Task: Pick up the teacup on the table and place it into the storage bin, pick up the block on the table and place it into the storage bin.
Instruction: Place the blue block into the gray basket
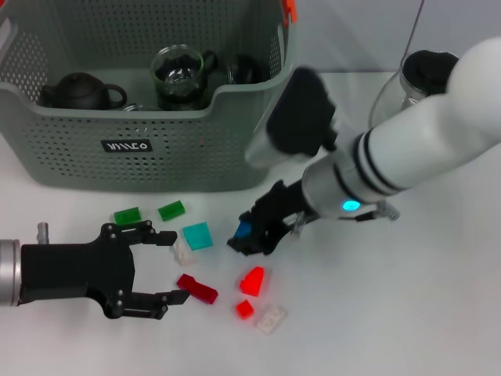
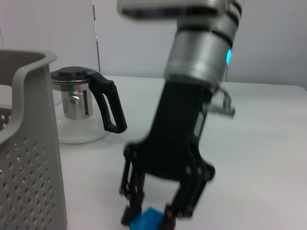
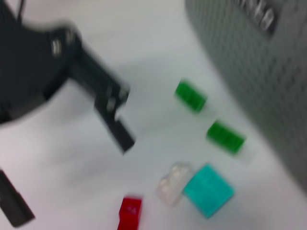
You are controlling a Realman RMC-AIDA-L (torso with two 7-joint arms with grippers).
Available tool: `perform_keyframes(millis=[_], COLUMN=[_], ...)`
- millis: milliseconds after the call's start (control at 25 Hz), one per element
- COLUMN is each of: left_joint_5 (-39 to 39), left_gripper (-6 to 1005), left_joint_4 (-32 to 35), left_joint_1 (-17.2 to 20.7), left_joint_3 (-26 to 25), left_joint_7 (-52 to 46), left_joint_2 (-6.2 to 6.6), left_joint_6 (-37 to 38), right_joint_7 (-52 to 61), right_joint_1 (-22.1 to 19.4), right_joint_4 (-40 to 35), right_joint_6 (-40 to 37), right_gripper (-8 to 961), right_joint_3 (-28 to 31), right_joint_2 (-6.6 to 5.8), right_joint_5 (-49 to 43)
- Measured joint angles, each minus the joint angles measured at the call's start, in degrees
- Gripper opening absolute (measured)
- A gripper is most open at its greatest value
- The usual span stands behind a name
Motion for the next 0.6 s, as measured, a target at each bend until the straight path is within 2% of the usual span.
perform_keyframes(millis=[160, 360, 520, 600], left_joint_5=[0.0, -0.06, -0.21, -0.24], left_gripper=[846, 844, 843, 844], left_joint_4=[0.03, 0.05, 0.0, -0.02], left_joint_1=[0.08, 0.19, 0.15, 0.11], left_joint_3=[-0.07, -0.13, -0.13, -0.14], left_joint_7=[-0.16, -0.19, -0.05, -0.04], left_joint_2=[0.07, 0.04, 0.01, 0.04], left_joint_6=[-0.04, -0.31, -0.4, -0.4], right_joint_7=[-0.64, -1.45, -2.73, -3.63], right_joint_1=[-3.38, -5.21, -3.79, -2.0], right_joint_4=[-8.64, -20.42, -25.58, -26.33], right_joint_6=[-9.09, -27.78, -41.58, -45.89], right_gripper=[427, 428, 428, 428], right_joint_3=[9.17, 21.93, 32.53, 38.58], right_joint_2=[-0.1, -0.08, -0.07, -0.08], right_joint_5=[-3.14, -2.82, 3.17, 6.98])
